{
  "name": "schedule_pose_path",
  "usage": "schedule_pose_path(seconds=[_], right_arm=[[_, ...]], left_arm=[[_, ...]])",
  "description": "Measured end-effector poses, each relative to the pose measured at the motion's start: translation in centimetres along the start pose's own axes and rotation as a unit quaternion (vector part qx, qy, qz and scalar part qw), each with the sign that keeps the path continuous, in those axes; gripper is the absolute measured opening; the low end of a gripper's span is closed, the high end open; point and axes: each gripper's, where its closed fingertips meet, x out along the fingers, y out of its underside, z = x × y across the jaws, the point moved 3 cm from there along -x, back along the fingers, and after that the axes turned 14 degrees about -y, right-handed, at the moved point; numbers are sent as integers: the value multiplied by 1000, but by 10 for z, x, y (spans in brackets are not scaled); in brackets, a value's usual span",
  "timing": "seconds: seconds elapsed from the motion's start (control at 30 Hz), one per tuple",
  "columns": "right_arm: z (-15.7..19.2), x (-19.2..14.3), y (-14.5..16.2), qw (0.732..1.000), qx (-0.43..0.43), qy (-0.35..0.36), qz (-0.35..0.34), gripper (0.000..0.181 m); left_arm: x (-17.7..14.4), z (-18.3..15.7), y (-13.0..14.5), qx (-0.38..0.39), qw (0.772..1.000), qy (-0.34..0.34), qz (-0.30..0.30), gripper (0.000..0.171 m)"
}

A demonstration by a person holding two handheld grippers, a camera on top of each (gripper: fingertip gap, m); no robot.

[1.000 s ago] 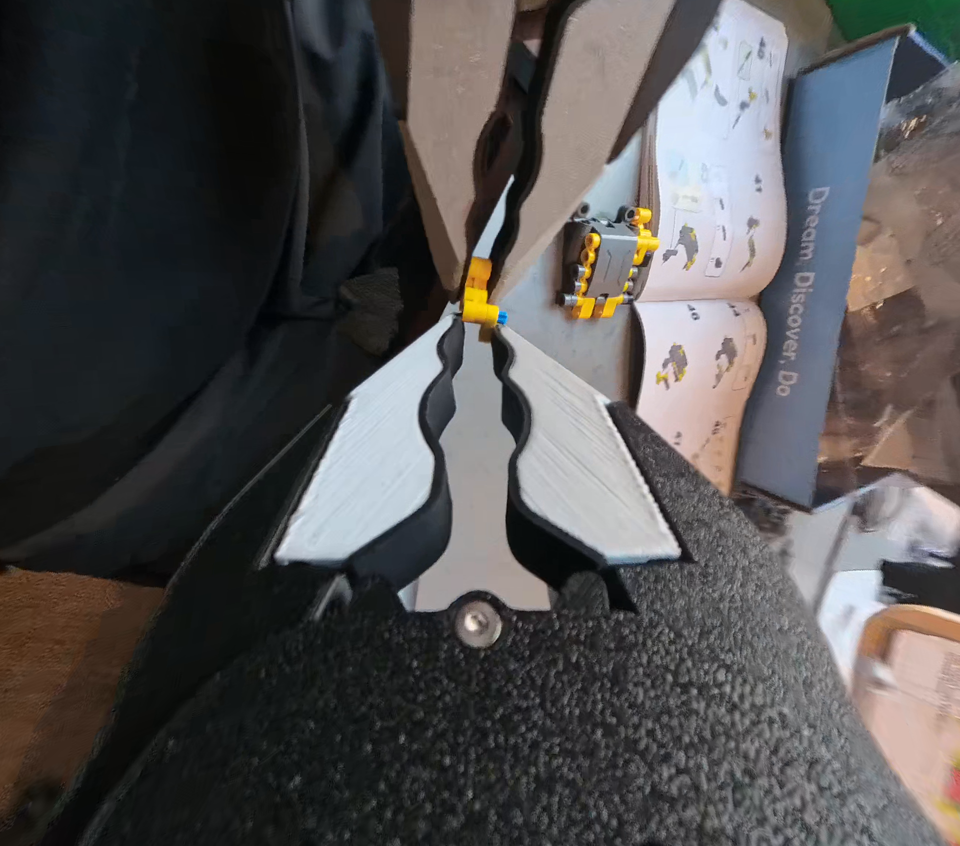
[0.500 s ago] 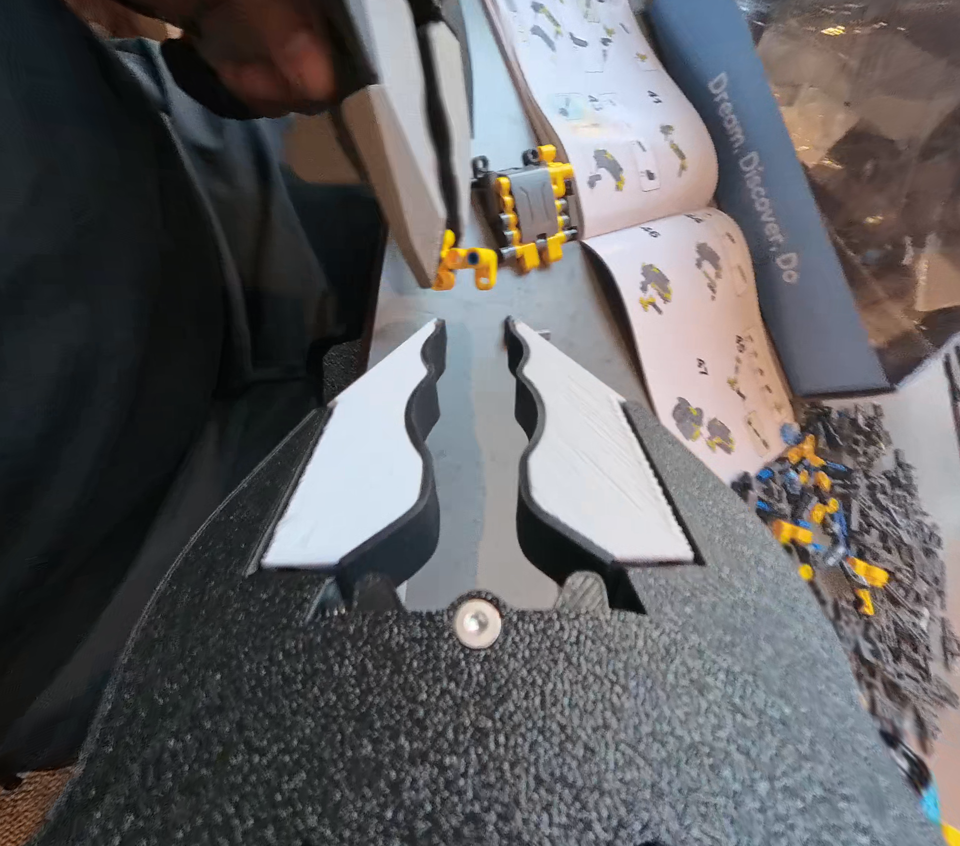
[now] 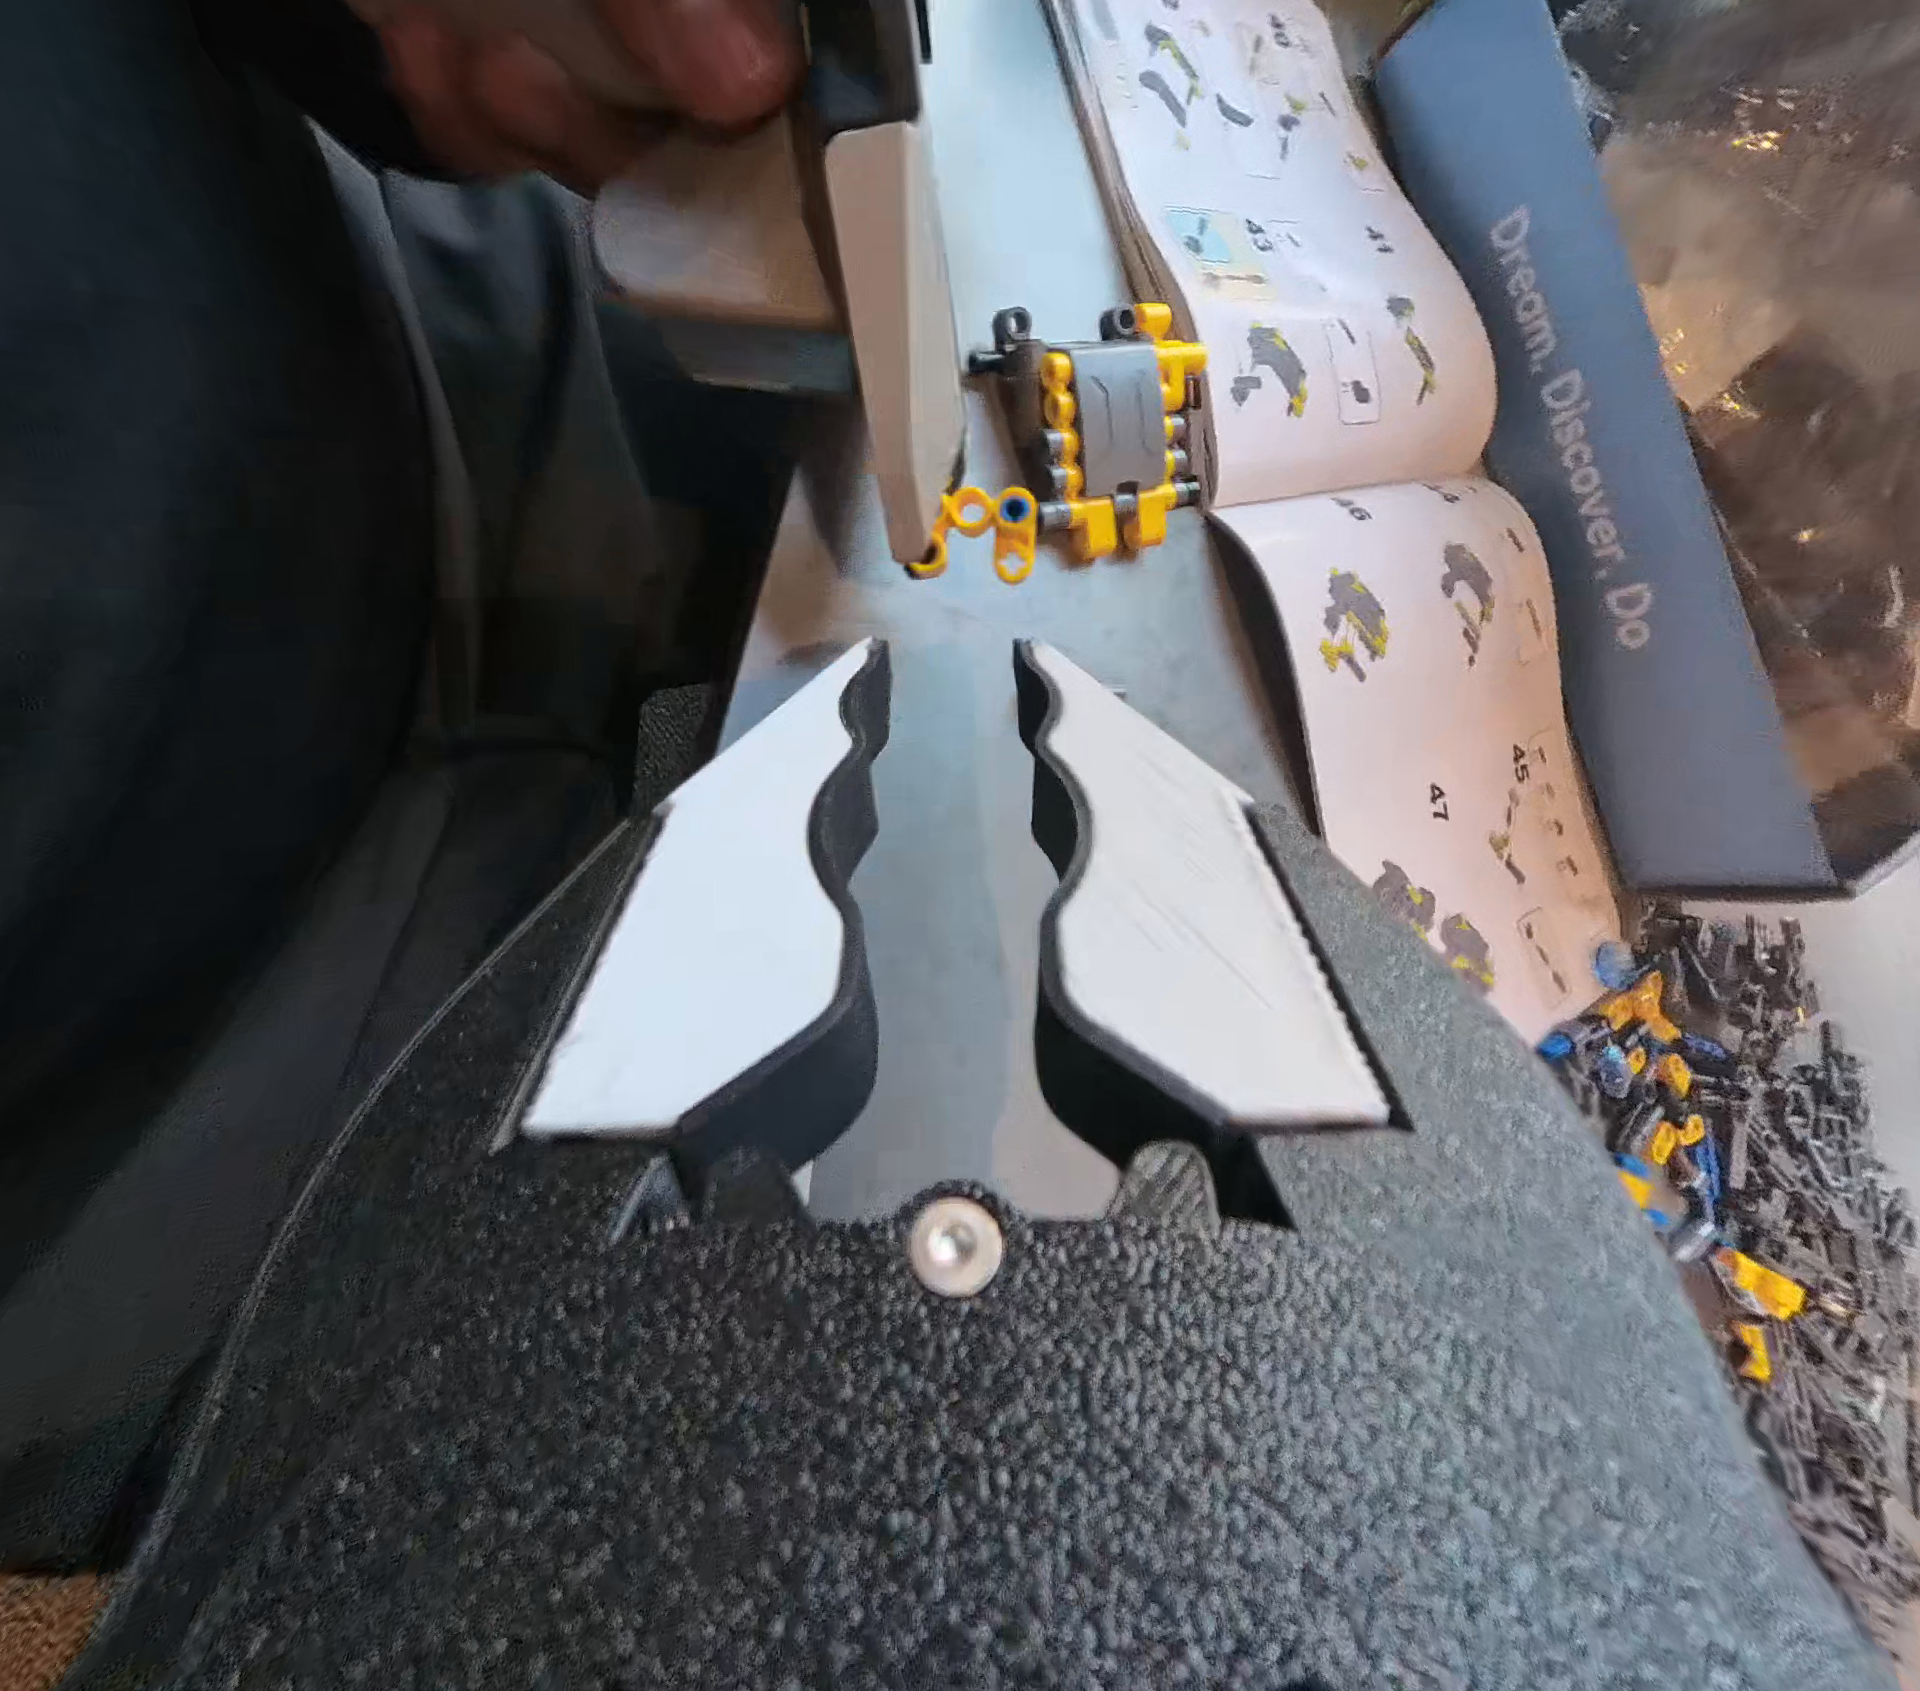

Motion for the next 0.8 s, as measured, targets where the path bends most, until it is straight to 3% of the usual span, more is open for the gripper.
schedule_pose_path(seconds=[0.2,0.27,0.33,0.53,0.7,0.77,0.8], right_arm=[[3,5,-14,998,44,-31,-36,47],[1,7,-13,997,58,-32,-43,43],[4,7,-15,997,45,-33,-48,27],[6,9,-14,998,35,-36,-45,24],[4,8,-6,996,58,-48,-47,24],[7,7,-4,994,66,-72,-50,24],[8,8,-3,993,70,-86,-49,24]], left_arm=[[1,-10,2,-59,997,48,17,6],[2,-12,5,-64,996,55,26,6],[3,-13,7,-60,996,54,32,6],[1,-11,7,-45,997,44,37,6],[-9,1,7,61,997,-33,45,17],[-16,2,2,178,980,-79,30,31],[-19,0,-2,254,962,-99,23,33]])
